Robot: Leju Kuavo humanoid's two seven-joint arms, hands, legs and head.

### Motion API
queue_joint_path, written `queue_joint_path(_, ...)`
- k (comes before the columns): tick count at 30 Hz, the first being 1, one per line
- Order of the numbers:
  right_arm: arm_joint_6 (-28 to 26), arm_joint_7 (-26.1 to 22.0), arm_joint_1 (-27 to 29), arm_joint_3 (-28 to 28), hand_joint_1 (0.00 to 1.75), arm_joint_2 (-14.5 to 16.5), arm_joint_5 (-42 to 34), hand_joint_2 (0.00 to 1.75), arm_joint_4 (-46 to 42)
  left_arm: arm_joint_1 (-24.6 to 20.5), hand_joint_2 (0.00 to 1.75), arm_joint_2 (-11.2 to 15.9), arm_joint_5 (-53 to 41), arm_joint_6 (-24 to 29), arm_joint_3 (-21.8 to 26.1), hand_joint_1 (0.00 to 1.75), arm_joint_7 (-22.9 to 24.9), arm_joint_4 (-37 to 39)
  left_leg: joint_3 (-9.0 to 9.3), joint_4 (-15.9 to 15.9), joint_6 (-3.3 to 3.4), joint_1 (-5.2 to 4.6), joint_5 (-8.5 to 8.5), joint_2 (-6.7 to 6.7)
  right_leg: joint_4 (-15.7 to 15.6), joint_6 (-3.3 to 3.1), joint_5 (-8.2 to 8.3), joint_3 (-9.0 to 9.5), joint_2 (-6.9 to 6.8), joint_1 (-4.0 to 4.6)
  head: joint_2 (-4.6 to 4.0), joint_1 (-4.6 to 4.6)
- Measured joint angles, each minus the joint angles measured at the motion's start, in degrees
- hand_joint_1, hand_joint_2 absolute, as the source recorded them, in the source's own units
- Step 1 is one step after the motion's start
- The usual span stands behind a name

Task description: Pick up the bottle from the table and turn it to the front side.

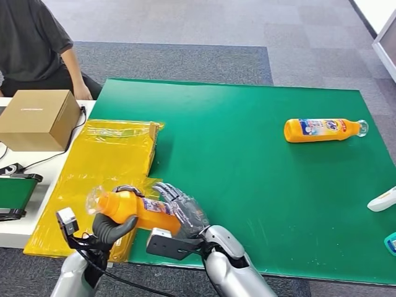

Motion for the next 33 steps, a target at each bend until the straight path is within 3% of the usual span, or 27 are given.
queue_joint_path(2,-0.1,0.6,0.2,-0.1,0.00,-0.1,-0.1,1.75,-1.3,0.3,1.75,0.0,-3.3,4.3,0.0,1.75,-0.4,-0.7,0.00,0.0,0.00,0.00,0.00,0.00,0.0,0.00,0.00,-0.01,0.00,0.00,0.00,-0.01)
queue_joint_path(8,-0.7,4.9,3.7,-4.7,0.00,-0.7,2.7,1.75,-8.4,1.3,1.75,-3.6,-28.0,27.7,0.9,1.75,0.7,-12.7,-0.01,0.0,0.02,-0.01,-0.02,0.00,0.0,0.01,0.02,-0.01,0.00,-0.01,0.01,0.00)
queue_joint_path(15,0.0,6.5,8.1,-12.9,0.00,-1.0,6.0,1.75,-16.0,2.5,1.75,-5.7,-47.2,42.6,1.5,1.75,3.7,-28.2,-0.02,0.0,0.03,-0.01,0.00,0.00,0.0,0.02,0.04,-0.03,-0.01,-0.01,0.01,-0.01)
queue_joint_path(19,0.5,6.6,10.2,-16.8,0.00,-1.0,6.6,1.75,-19.1,2.8,1.75,-5.3,-61.6,44.3,1.4,1.75,13.0,-31.3,-0.02,0.0,0.03,0.00,0.00,0.00,0.0,0.02,0.03,-0.04,-0.01,-0.01,0.00,0.00)
queue_joint_path(24,1.8,5.6,12.8,-20.9,0.00,-1.0,7.3,1.75,-22.1,2.1,1.75,-3.0,-71.8,38.5,0.7,1.75,26.0,-29.0,-0.03,0.0,0.02,0.00,0.00,0.01,0.0,0.02,0.03,-0.06,-0.01,-0.01,0.01,-0.01)
queue_joint_path(27,2.8,4.8,13.2,-22.4,0.00,-1.0,7.5,1.75,-22.6,0.8,1.75,-1.3,-75.0,36.3,0.7,1.75,29.5,-24.6,-0.02,0.0,0.02,-0.01,0.00,0.01,0.0,0.01,0.03,-0.05,0.00,-0.01,0.00,-0.01)
queue_joint_path(30,3.5,4.1,13.3,-22.9,0.00,-0.9,7.5,1.75,-22.5,-1.5,1.75,0.3,-77.8,37.1,0.7,1.70,30.0,-19.7,0.00,0.0,0.01,-0.01,0.01,0.01,0.0,0.01,0.04,-0.01,0.00,-0.01,0.00,-0.01)
queue_joint_path(32,3.6,3.8,13.3,-23.0,0.00,-0.9,7.5,1.75,-22.2,-2.9,1.75,1.3,-80.0,39.4,0.5,1.43,29.2,-16.4,0.02,0.0,0.00,-0.01,0.02,0.01,0.0,0.00,0.05,0.00,0.00,-0.01,0.01,-0.01)
queue_joint_path(33,3.6,3.6,13.3,-23.0,0.00,-0.9,7.4,1.75,-21.9,-3.5,1.75,1.7,-81.1,41.0,0.3,1.13,28.5,-14.6,0.02,0.0,-0.01,-0.01,0.03,0.01,0.0,0.00,0.05,0.00,0.00,-0.01,0.02,-0.01)
